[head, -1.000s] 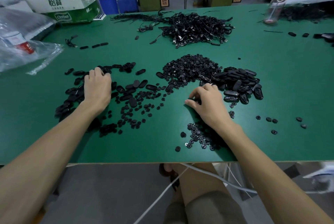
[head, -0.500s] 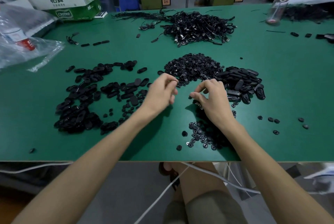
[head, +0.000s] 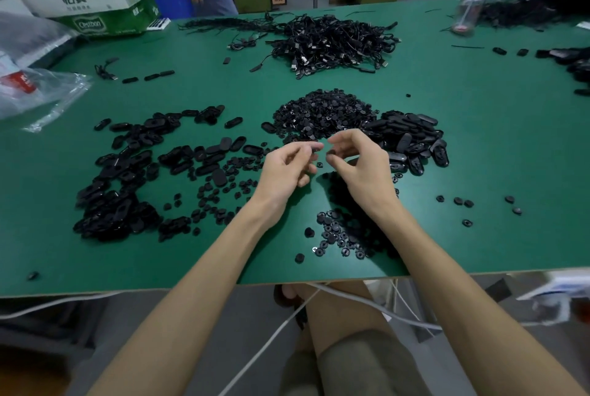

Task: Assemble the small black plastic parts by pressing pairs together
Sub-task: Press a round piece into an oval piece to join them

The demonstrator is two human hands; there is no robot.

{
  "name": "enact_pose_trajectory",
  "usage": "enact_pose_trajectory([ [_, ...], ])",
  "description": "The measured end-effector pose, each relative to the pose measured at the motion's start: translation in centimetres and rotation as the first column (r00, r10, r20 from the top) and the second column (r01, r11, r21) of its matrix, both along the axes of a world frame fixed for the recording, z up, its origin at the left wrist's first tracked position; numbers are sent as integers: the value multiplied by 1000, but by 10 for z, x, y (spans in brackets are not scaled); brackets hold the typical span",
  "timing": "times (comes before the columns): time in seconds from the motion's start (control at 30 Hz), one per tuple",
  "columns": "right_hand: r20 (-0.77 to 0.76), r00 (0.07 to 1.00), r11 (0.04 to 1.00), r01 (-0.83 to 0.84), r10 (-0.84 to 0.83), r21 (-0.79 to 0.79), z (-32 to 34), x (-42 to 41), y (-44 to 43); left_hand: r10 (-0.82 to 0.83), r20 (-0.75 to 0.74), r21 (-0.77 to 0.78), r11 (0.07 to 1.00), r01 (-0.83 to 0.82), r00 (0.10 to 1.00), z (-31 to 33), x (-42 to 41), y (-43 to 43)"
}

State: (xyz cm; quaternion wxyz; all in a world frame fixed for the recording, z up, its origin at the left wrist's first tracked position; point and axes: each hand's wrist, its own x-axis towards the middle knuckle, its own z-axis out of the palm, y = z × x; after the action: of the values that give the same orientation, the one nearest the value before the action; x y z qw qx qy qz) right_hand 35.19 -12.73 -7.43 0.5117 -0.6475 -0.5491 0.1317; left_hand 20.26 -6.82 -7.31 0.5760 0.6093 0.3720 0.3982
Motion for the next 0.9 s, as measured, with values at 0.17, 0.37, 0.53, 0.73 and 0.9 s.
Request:
enact_pose_trajectory([
  [0.17,-29,1000,1000,-3,3,3,2,0,-1,32,-25,80,996,-30,999,-1,-1,-4],
  [0.37,-15,1000,1000,-24,24,-2,2,-1,-2,50,59,44,998,-53,997,-1,-1,-7],
  [0.53,4,1000,1000,-27,27,-7,2,0,-2,68,60,27,997,-69,996,-2,2,-6],
  [0.73,-1,1000,1000,-28,28,4,2,2,-2,57,96,13,998,-59,994,-3,2,-6],
  [0.9,-22,999,1000,-29,29,11,2,2,-2,75,116,13,997,-77,990,-2,2,-8],
])
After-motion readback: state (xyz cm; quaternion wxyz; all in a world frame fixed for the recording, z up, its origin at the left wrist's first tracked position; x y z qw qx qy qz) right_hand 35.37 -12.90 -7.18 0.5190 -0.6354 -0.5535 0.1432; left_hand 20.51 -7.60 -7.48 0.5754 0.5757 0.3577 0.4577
